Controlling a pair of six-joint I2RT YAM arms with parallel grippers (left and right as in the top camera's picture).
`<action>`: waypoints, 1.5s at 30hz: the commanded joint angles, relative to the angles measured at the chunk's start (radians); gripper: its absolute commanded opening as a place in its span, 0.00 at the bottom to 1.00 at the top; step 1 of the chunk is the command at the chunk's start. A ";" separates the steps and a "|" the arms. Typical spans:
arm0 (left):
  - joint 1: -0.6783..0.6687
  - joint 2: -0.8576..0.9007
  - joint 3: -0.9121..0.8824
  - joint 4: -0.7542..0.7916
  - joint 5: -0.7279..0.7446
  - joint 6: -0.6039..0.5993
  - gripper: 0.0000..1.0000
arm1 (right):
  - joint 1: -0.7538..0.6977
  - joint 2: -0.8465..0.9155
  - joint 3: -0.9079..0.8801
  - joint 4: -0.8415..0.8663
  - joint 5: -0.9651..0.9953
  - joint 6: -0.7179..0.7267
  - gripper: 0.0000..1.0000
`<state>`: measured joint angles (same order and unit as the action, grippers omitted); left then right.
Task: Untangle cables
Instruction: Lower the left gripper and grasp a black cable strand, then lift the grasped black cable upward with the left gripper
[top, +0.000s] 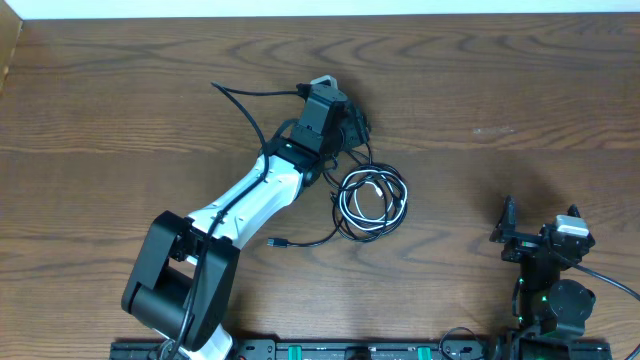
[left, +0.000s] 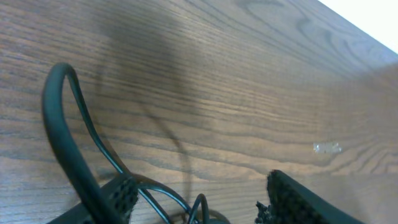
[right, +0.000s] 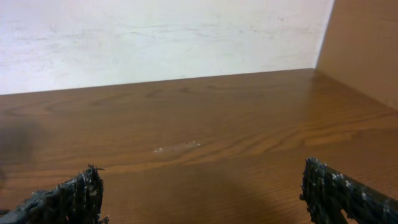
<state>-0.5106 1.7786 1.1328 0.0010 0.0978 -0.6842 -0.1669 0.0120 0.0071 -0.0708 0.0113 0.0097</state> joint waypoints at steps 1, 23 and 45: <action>0.000 0.014 0.030 0.001 -0.013 -0.002 0.58 | 0.005 -0.006 -0.002 -0.005 -0.006 -0.015 0.99; 0.000 0.014 0.030 0.005 -0.013 -0.002 0.08 | 0.005 -0.006 -0.002 -0.005 -0.006 -0.015 0.99; 0.001 -0.245 0.030 0.219 -0.013 -0.002 0.08 | 0.005 -0.006 -0.002 -0.005 -0.006 -0.015 0.99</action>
<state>-0.5106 1.6157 1.1328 0.1928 0.0982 -0.6846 -0.1669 0.0120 0.0071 -0.0708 0.0113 0.0097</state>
